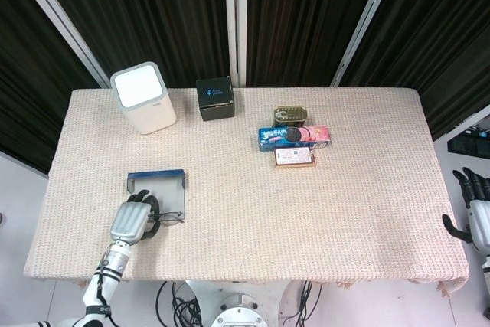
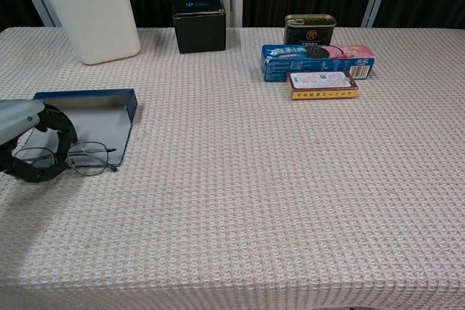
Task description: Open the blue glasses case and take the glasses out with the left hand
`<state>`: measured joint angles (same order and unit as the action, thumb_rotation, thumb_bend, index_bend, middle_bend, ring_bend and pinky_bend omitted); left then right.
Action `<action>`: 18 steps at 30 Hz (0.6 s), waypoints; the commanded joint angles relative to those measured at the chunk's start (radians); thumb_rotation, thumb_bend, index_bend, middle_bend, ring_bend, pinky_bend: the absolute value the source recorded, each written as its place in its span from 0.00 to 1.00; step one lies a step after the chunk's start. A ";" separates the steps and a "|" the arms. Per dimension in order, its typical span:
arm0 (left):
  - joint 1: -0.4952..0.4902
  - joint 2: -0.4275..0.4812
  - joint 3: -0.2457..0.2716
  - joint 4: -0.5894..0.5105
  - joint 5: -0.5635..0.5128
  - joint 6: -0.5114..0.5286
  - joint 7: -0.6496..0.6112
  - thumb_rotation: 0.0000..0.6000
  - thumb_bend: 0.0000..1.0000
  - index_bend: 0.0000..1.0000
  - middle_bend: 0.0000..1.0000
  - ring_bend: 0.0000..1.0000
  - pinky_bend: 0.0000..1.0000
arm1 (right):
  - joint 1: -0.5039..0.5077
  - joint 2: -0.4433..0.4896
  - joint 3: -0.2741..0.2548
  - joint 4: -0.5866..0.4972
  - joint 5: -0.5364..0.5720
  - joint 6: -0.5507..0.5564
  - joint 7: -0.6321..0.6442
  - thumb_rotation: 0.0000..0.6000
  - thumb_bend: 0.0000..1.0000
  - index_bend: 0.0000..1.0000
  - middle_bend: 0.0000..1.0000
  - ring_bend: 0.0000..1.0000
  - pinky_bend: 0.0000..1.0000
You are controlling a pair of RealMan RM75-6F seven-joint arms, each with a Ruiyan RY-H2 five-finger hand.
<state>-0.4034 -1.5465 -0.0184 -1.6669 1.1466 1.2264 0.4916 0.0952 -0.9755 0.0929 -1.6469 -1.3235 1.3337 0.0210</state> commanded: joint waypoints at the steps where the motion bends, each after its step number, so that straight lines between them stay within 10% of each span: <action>1: 0.005 0.005 0.005 -0.018 0.016 0.008 0.002 1.00 0.42 0.66 0.31 0.13 0.25 | 0.000 0.000 0.000 0.000 0.000 0.001 0.000 1.00 0.29 0.00 0.00 0.00 0.00; 18: 0.021 0.031 0.076 -0.143 0.104 0.014 0.094 1.00 0.42 0.66 0.31 0.14 0.25 | -0.004 0.003 -0.002 -0.003 -0.010 0.011 0.007 1.00 0.29 0.00 0.00 0.00 0.00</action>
<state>-0.3834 -1.5156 0.0551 -1.8068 1.2477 1.2435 0.5827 0.0908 -0.9724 0.0914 -1.6497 -1.3336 1.3448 0.0277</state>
